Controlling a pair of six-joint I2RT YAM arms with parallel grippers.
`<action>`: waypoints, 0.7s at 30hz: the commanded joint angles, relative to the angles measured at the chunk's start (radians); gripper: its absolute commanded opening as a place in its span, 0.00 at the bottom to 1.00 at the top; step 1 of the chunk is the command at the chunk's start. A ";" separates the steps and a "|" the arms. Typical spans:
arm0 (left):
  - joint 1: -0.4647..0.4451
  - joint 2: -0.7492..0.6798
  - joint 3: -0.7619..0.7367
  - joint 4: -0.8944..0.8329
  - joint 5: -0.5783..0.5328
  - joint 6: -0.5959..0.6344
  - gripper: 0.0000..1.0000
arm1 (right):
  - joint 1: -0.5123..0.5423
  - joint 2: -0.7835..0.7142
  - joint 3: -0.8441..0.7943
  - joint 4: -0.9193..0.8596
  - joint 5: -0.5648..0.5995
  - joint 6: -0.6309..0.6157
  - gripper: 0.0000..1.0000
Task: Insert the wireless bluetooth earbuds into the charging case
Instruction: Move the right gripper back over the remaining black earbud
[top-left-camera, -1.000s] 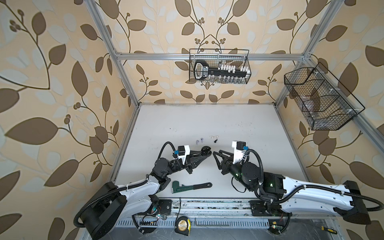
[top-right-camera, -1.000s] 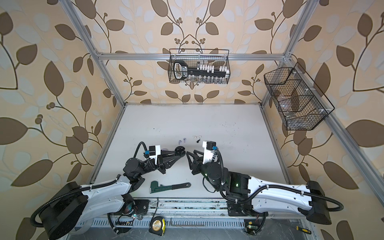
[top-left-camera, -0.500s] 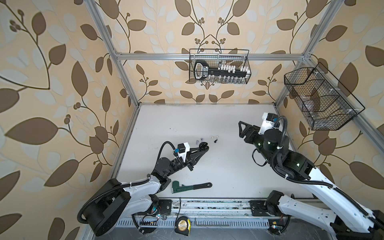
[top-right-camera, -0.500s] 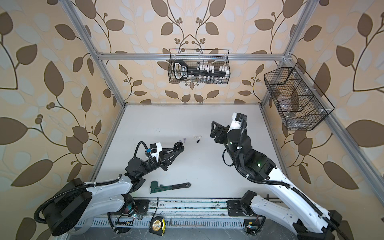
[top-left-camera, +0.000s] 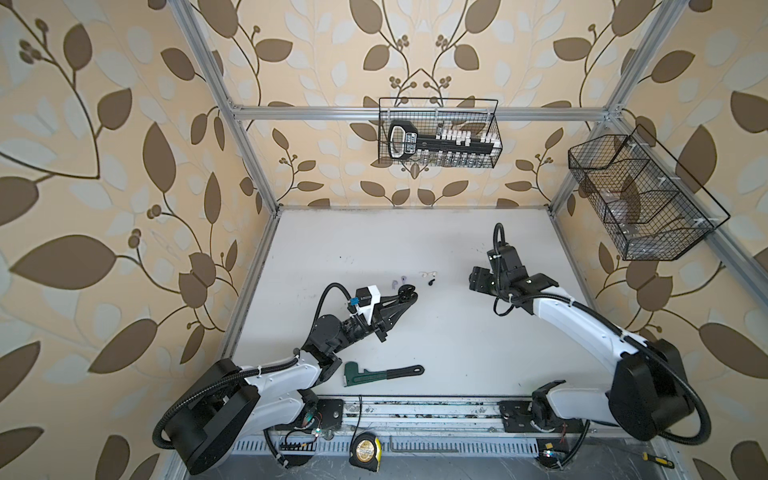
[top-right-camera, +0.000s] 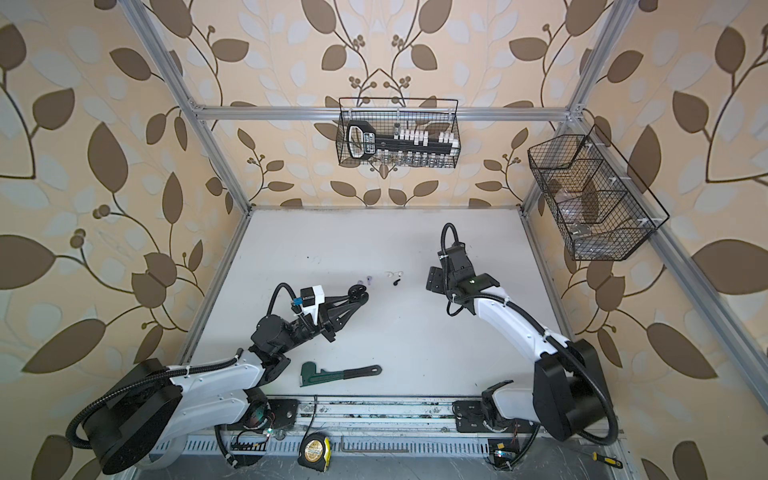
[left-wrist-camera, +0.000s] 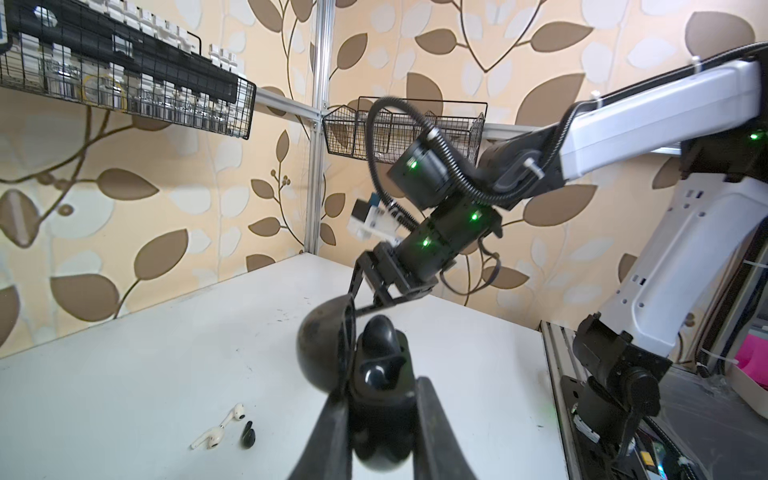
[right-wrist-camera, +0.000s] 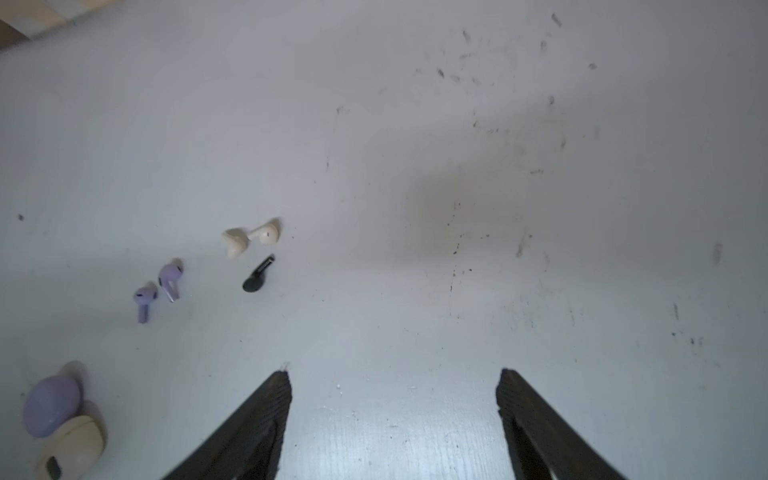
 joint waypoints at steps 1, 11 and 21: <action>0.006 -0.037 0.018 0.015 0.019 0.029 0.00 | 0.043 0.095 0.090 -0.011 -0.074 -0.041 0.79; 0.006 -0.051 0.026 -0.010 0.032 0.039 0.00 | 0.175 0.379 0.310 -0.055 0.098 -0.069 0.80; 0.006 -0.047 0.028 -0.012 0.044 0.038 0.00 | 0.210 0.667 0.571 -0.184 0.190 -0.047 0.79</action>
